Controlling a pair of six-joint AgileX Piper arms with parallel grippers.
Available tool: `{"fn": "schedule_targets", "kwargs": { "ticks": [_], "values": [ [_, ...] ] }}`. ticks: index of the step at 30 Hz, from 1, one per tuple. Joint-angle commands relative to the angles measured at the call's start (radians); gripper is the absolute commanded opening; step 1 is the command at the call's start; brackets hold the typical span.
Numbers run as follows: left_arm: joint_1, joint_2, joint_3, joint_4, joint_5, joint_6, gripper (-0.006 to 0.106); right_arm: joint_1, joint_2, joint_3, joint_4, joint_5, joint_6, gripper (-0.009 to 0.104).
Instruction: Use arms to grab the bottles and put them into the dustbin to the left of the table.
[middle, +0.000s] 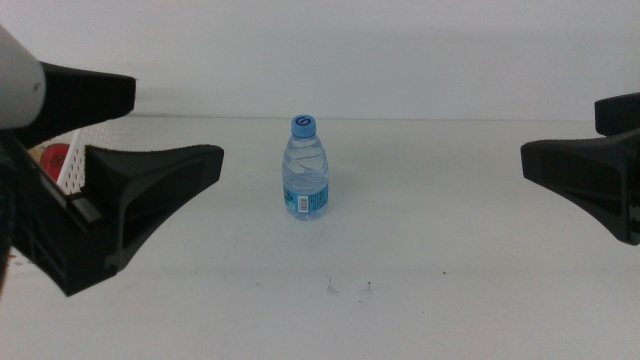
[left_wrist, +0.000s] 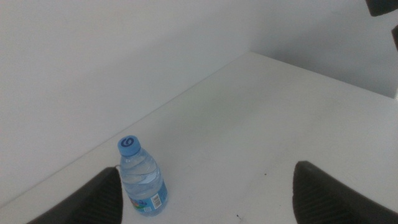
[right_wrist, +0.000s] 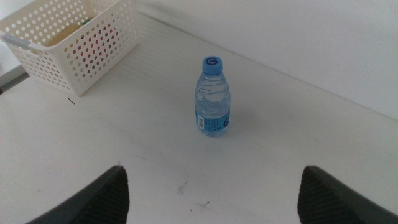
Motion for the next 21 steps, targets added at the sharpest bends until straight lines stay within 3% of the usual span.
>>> {"fn": "schedule_targets", "kwargs": {
  "ticks": [1, 7, 15, 18, 21],
  "values": [
    [-0.006, -0.004, -0.009, 0.000, -0.011, 0.001, 0.094, 0.002, -0.005, -0.007, -0.003, -0.008, -0.002, 0.093],
    [0.043, -0.006, -0.009, 0.045, -0.045, -0.006, 0.094, 0.002, -0.005, -0.007, -0.003, -0.008, -0.002, 0.093],
    [0.295, -0.006, -0.009, -0.133, 0.058, 0.089, 0.094, 0.002, -0.005, -0.007, -0.003, -0.008, -0.002, 0.093],
    [0.321, 0.011, 0.003, -0.186, 0.062, 0.144, 0.094, 0.002, -0.005, -0.007, -0.003, -0.008, -0.002, 0.093],
    [0.309, 0.016, 0.091, -0.196, -0.096, 0.150, 0.094, 0.002, -0.005, -0.007, -0.003, -0.008, -0.002, 0.093]
  ]
}}
